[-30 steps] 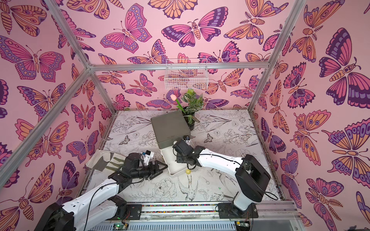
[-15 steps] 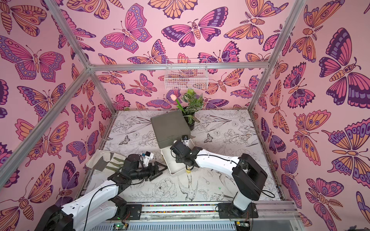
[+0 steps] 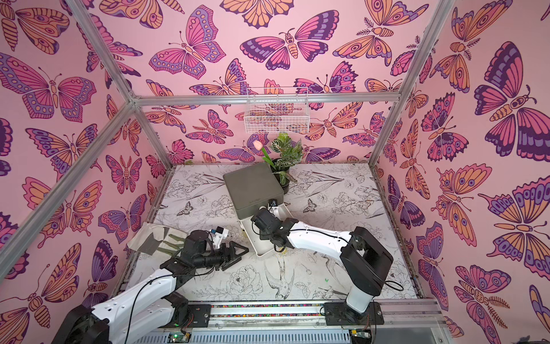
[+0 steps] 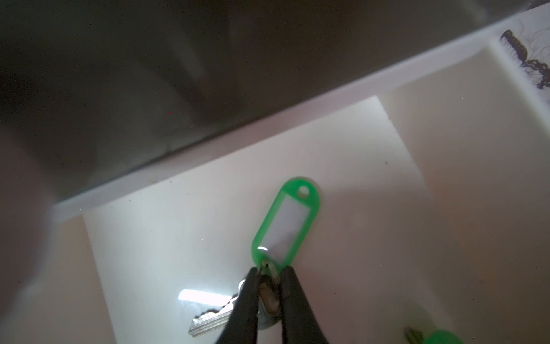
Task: Take the keys out of the drawer
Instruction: Pick up the key from the drawer.
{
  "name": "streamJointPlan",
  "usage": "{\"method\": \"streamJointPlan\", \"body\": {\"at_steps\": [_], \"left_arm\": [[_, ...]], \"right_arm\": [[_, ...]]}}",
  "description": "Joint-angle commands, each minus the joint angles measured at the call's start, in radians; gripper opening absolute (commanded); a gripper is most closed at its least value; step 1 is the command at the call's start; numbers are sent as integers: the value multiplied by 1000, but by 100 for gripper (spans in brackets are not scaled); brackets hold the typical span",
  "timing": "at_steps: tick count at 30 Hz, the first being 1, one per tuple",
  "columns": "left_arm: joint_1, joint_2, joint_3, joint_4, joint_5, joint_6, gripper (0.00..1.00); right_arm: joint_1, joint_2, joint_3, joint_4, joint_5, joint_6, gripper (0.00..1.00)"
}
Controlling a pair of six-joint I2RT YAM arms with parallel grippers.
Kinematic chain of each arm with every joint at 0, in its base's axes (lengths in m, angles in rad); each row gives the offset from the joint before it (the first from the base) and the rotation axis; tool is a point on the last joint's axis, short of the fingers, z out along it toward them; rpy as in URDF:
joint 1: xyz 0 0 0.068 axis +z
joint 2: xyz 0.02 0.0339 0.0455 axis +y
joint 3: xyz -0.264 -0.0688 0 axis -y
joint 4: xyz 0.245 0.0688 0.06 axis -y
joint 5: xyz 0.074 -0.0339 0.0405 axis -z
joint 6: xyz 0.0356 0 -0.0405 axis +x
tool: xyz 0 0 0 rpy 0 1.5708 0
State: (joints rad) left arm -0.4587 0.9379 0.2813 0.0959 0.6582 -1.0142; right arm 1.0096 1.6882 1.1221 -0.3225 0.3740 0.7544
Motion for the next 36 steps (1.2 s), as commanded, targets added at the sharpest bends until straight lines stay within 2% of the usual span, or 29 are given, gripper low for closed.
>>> {"method": "streamJointPlan", "body": {"at_steps": [1,3,4,5,19,25,31,34,36], "left_arm": [[-2,-2,-22,-9,9,0,82],[-1,-2,-22,-9,9,-1,82],[-1,-2,-23,-8,8,0,82],[-2,-2,-22,-8,8,-1,82],[-1,-14,-31,-10,9,3,82],[0,-56,-28,-39,7,4,82],[4,-173,-44,-146,-41,12,86],[12,-250,-46,-226,-82,28,87],[20,-294,-35,-282,-98,43,88]], "right_arm": [[-3,3,0,91,26,-44,11],[-3,-12,-8,88,33,-47,8],[-3,-20,-11,83,36,-50,1],[-3,-32,-11,73,41,-50,0],[-3,-296,-54,-67,47,0,0],[-3,-474,-39,-266,151,27,0],[-8,-712,-118,-500,275,117,0],[-28,-814,-181,-587,268,193,0],[-51,-844,-219,-633,216,237,0]]}}
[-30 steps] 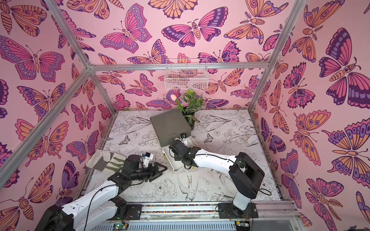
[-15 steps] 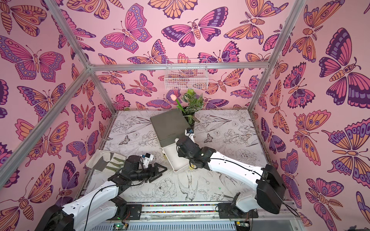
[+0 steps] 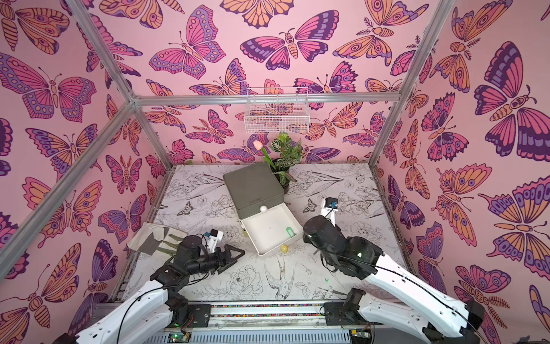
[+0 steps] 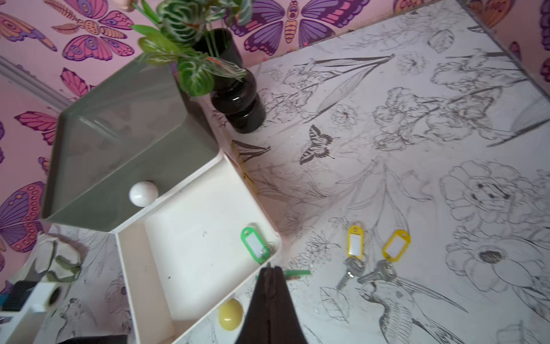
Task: Take the keys out of the drawer
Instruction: Pick up the key from the drawer, then place the key at the center of the board.
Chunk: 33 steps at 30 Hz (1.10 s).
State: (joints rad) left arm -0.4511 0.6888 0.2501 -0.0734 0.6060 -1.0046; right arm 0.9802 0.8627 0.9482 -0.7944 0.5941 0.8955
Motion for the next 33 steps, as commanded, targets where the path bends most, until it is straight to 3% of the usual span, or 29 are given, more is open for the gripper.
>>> {"method": "streamJointPlan", "body": {"at_steps": [1,8,14,21,33], "left_arm": [[15,-61,-2,-130,-50,35,88],[23,-89,29,-175,-53,50,88],[26,-64,59,-180,-48,70,89],[30,-20,68,-175,-46,92,89],[37,25,69,-137,-40,94,89]], "right_arm": [[-22,-25,-61,-165,-30,101,0],[-19,0,-185,-88,-281,147,0],[17,26,-289,36,-371,214,0],[81,89,-356,145,-413,272,0],[83,140,-430,239,-437,292,0]]}}
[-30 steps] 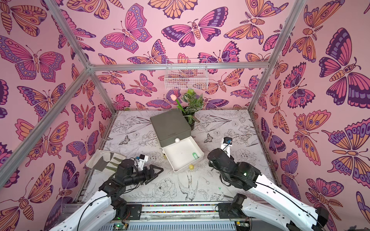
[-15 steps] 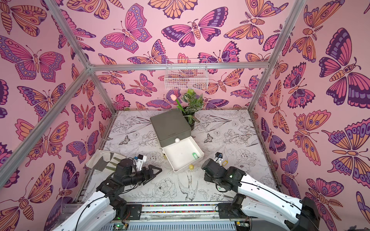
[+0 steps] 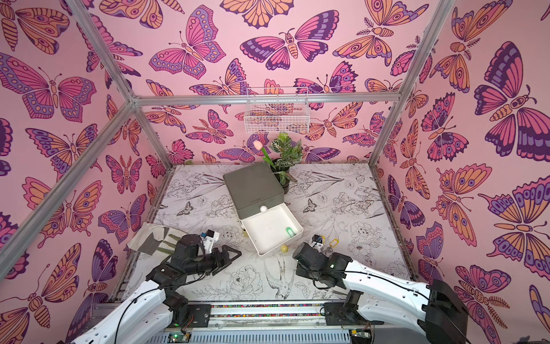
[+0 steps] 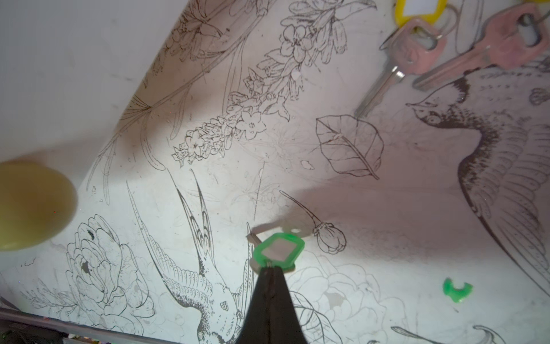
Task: Take the keys out of the drawer
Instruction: Place the key at the center of the board.
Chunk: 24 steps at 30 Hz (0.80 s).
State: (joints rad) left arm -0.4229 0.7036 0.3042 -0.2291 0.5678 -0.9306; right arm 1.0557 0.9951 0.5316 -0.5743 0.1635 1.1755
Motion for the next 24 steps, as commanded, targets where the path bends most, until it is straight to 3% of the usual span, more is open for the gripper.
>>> {"method": "streamJointPlan", "body": {"at_steps": [1,4,11,17,24], "left_arm": [[9,13,16,21,-2,20,89],[10,19,16,25,0,21,89],[13,19,16,29,4,18,89],[20,17,15,31,4,18,89],[27,3,65,31,28,18,90]], "right_arm": [[7,8,-18,25,-8,14,1],[7,4,-26,27,-9,19,6],[7,-28,4,-30,23,12,30],[7,-75,113,-187,82,-22,35],[7,-34,421,-448,139,-173,38]]}}
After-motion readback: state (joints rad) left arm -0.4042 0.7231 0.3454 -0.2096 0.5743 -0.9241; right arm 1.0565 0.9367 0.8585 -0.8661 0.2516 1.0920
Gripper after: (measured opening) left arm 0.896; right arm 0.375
